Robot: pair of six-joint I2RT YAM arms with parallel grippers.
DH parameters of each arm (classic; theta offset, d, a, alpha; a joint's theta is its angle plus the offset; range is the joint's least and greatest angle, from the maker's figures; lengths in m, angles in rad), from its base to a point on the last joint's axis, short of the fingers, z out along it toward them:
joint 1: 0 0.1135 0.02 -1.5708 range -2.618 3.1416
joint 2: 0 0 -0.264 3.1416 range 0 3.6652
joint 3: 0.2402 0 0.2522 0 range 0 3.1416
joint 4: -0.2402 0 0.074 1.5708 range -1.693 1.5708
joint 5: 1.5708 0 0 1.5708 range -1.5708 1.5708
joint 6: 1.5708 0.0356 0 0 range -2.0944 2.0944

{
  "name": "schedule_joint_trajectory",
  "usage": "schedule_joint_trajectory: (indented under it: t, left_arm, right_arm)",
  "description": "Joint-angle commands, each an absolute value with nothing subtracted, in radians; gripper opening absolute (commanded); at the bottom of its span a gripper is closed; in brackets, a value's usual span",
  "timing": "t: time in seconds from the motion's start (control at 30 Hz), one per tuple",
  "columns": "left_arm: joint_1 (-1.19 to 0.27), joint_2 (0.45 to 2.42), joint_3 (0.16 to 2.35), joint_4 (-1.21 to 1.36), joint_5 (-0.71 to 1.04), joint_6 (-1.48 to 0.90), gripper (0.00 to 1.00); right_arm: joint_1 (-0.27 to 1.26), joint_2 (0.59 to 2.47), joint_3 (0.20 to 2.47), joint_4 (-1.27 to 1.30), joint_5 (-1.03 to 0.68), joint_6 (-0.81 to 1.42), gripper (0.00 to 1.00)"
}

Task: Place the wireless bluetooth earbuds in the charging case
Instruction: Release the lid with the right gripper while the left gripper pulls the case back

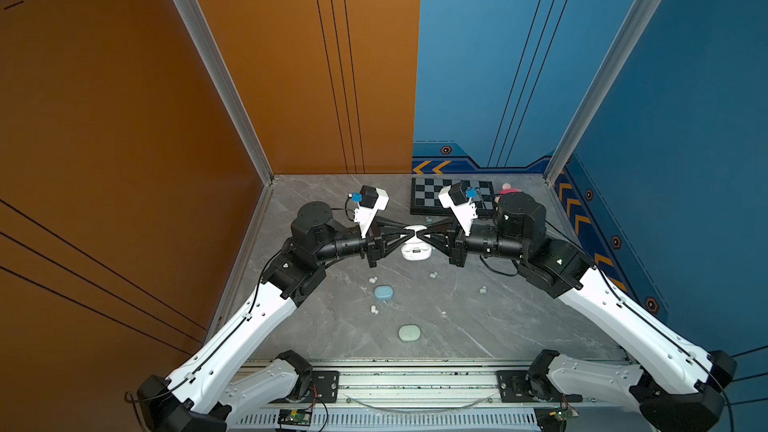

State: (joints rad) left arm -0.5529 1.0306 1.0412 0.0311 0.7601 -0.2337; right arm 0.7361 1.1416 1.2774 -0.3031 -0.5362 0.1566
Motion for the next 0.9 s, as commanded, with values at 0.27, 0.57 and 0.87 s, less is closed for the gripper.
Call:
schedule_joint_trajectory:
  t: [0.27,0.57,0.87]
  left_arm:
    - [-0.55,0.95,0.962,0.013,0.607,-0.281,0.0]
    - [-0.559,0.805,0.761,0.025,0.413,-0.303,0.0]
    - [-0.531,0.597,0.655,-0.149,0.262,-0.26,0.0]
  right_arm:
    - [0.74,1.116,1.307,-0.26,-0.4,0.208,0.56]
    - [0.709,1.031,1.218,-0.154,-0.195,0.515,0.68]
    - [0.709,1.134,1.228,-0.39,-0.245,0.438,0.64]
